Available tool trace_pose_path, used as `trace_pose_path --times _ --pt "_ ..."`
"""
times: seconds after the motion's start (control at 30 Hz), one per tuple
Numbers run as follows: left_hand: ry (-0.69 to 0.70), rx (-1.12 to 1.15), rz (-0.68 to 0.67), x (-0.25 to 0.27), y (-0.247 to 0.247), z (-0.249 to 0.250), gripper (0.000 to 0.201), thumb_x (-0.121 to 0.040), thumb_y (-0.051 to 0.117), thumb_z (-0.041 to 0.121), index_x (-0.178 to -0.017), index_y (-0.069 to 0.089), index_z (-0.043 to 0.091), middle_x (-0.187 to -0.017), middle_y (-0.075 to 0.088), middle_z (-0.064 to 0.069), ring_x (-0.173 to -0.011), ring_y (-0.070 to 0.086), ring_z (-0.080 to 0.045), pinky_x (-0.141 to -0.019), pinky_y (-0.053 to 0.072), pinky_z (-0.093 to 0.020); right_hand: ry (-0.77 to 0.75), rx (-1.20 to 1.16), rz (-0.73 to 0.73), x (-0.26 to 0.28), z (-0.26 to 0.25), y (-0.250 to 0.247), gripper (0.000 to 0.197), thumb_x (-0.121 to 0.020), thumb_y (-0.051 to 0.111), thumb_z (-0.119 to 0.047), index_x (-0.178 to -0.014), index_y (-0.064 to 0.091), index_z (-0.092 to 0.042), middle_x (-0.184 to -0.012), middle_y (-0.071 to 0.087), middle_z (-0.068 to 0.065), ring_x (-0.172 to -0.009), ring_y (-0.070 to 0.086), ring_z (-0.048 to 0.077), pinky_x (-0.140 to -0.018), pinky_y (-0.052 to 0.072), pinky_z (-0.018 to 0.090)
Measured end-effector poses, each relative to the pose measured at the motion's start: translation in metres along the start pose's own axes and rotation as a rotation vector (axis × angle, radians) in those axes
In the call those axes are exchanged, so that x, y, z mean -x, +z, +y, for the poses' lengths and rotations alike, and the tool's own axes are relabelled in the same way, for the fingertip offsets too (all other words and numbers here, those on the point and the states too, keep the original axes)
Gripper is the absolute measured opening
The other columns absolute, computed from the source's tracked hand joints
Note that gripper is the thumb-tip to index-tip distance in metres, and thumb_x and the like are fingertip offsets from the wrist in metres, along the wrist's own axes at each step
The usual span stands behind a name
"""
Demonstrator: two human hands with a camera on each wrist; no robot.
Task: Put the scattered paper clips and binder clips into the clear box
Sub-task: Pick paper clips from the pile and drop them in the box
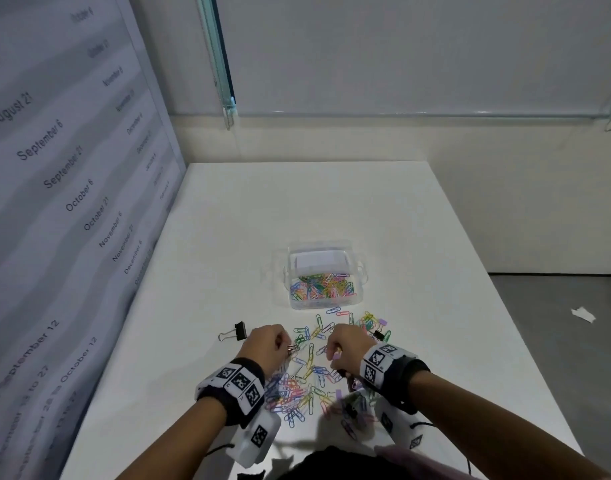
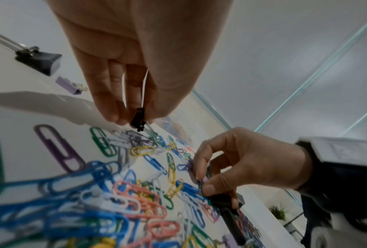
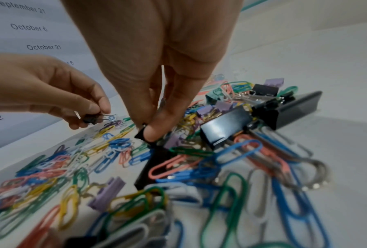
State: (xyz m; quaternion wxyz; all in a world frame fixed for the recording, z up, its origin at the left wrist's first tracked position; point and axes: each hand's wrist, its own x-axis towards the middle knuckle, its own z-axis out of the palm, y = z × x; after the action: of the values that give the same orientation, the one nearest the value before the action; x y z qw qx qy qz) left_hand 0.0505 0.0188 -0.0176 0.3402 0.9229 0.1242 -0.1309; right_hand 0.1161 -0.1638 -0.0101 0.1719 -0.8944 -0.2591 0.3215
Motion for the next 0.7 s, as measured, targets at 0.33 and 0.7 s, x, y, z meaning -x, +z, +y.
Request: trace_pose_path --times 0.33,0.7 --pt "-0.11 0.078 0.087 0.003 -0.012 -0.038 0.018 -0.089 0.049 0.008 -0.08 0.054 0.023 -0.095 0.067 -0.007 -0.082 0.058 -0.02 -0.075 0.044 -0.025 0.05 -0.168 0.124 0.009 0.02 -0.013 0.018 -0.076 0.062 -0.001 -0.069 0.063 -0.017 -0.076 0.067 0.002 -0.053 0.059 0.005 -0.047 0.044 0.009" --pt "-0.123 0.062 0.225 -0.016 -0.032 -0.06 0.018 -0.089 0.048 -0.001 -0.092 0.062 0.01 -0.11 0.048 -0.016 -0.081 0.049 -0.017 -0.089 0.045 -0.027 0.251 -0.078 0.157 0.041 0.08 -0.041 0.009 -0.076 0.067 -0.009 -0.075 0.07 -0.018 -0.076 0.068 -0.004 -0.058 0.057 0.002 -0.05 0.04 0.006"
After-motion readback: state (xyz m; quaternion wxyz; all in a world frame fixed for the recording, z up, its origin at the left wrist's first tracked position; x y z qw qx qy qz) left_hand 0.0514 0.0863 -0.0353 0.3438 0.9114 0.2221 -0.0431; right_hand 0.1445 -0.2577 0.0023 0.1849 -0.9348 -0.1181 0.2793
